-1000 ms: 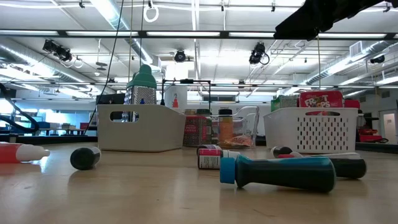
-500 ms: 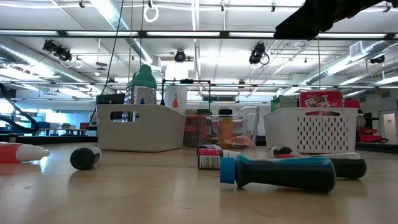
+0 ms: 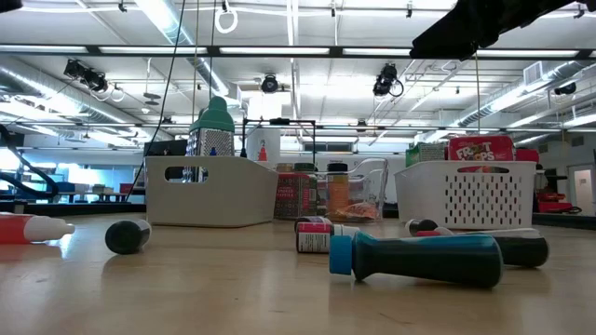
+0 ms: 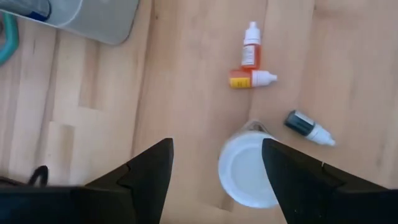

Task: Pick & Place Kitchen Items
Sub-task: Put the white seasoning bottle into the transparent bin

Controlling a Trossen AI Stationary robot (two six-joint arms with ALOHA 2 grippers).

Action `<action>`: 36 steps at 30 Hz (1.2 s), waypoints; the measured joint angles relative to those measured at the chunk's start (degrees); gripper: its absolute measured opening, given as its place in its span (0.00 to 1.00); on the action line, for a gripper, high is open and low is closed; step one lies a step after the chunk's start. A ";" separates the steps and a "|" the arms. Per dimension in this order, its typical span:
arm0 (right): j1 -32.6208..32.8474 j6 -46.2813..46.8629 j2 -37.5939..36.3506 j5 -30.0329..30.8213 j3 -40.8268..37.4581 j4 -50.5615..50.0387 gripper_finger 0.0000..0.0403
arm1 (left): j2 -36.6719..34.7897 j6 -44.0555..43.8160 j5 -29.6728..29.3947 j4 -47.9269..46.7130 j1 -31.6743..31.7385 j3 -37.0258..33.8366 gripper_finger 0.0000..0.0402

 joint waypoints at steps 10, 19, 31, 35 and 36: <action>-0.01 -0.85 0.00 0.02 0.00 0.02 0.48 | -0.15 10.85 13.41 4.12 1.62 0.24 0.63; -0.01 -1.01 0.00 0.02 0.00 0.02 0.48 | -0.19 12.37 7.42 4.62 1.78 0.08 0.63; -0.01 -1.05 0.00 0.02 -0.02 0.28 0.48 | -3.04 6.63 7.70 3.26 2.37 0.07 0.63; -0.01 -1.05 -0.02 0.02 -0.02 0.61 0.48 | -2.74 5.42 8.75 5.79 2.17 0.07 0.63; -0.01 -1.05 -0.02 0.02 -0.03 0.61 0.48 | -2.44 5.84 8.79 6.59 2.10 0.07 0.63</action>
